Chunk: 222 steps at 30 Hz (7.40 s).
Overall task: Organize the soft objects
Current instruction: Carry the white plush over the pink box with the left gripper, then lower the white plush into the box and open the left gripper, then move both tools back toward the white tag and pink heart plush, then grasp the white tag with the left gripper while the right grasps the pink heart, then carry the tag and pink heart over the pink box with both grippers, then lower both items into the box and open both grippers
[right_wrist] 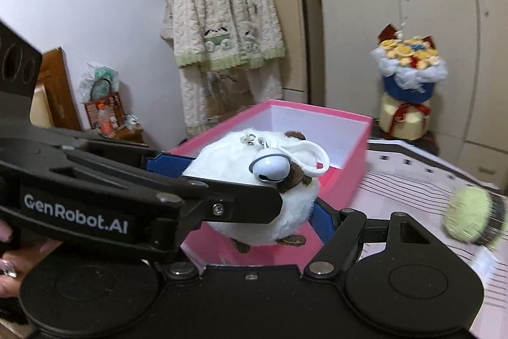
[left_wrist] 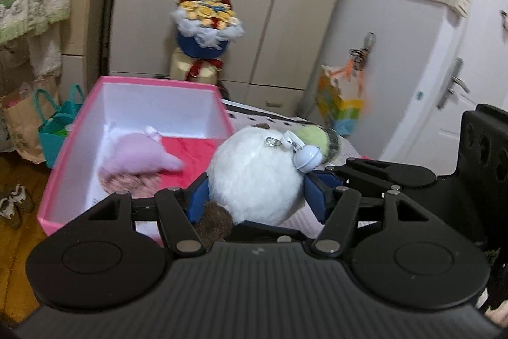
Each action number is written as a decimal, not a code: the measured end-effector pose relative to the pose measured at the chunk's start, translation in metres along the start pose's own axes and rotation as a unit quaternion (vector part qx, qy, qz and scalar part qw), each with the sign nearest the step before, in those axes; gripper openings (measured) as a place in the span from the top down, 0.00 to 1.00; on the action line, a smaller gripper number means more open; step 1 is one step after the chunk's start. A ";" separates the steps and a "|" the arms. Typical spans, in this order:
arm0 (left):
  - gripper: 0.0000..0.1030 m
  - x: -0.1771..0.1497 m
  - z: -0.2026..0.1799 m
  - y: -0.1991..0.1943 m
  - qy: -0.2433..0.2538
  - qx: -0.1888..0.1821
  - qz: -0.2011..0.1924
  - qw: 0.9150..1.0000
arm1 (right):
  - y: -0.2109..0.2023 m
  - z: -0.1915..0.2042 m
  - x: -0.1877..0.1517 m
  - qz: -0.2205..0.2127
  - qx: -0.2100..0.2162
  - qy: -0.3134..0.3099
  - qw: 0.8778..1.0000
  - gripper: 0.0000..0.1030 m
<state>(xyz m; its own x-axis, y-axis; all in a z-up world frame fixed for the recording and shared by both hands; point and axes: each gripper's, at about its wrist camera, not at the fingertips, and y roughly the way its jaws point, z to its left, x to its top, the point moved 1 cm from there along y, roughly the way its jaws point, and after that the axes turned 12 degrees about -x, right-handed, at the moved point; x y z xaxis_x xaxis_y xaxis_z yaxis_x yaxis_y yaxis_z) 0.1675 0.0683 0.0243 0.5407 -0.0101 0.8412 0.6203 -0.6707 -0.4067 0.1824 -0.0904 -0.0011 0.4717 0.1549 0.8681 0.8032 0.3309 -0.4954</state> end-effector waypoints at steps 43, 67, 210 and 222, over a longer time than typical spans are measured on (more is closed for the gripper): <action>0.26 0.011 0.023 -0.033 -0.019 0.071 -0.011 0.997 | 0.011 0.011 0.021 0.051 -0.046 -0.070 0.995 0.17; 0.22 -0.013 -0.093 -0.003 0.072 -0.036 0.008 0.997 | -0.111 -0.119 -0.021 -0.031 -0.127 0.079 0.988 0.16; 0.63 0.066 0.147 0.131 -0.078 0.175 0.130 0.973 | 0.171 -0.037 0.067 0.070 0.027 -0.237 0.969 0.47; 0.49 0.073 0.104 0.090 -0.024 0.162 0.109 0.980 | 0.099 -0.073 0.075 0.018 0.050 -0.120 0.991 0.32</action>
<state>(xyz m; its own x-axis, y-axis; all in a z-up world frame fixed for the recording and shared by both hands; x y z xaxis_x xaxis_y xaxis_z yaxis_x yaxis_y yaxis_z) 0.3220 0.0848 0.0121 0.7014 -0.0861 0.7076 0.6314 -0.3856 -0.6728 0.3235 -0.1138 0.0128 0.3886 0.3815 0.8387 0.7416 0.4108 -0.5304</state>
